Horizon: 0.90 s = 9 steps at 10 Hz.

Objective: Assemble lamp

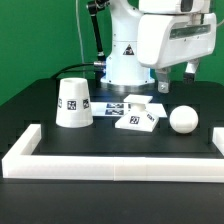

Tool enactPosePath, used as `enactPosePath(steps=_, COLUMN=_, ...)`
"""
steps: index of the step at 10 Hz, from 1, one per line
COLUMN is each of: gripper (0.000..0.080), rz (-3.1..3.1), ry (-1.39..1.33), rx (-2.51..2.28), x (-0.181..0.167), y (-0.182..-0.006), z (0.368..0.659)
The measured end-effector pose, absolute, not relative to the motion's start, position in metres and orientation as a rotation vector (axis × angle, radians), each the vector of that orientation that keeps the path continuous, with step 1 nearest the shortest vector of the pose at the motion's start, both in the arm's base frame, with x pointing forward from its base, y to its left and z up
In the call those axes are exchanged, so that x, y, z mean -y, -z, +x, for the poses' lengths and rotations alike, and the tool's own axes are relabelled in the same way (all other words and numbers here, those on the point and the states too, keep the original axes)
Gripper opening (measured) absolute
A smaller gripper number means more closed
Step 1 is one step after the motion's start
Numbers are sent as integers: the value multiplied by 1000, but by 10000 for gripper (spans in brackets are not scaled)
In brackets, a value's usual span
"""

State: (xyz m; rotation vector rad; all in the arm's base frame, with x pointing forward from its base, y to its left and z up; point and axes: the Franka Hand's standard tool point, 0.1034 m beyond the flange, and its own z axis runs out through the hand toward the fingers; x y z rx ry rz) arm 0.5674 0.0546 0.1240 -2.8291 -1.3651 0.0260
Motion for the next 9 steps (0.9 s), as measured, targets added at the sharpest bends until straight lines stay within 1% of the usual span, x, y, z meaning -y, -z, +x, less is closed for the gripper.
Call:
enactPosePath(steps=7, gripper=700, rz=-2829, ry=-26, rx=1365, x=-55, y=-124, z=567)
enactPosePath(steps=8, gripper=700, rz=-2856, ry=-17, rx=1315, x=-51, y=-124, z=564)
enactPosePath(steps=9, gripper=700, rz=-2905, ry=2, rx=1228, x=-43, y=-125, z=552)
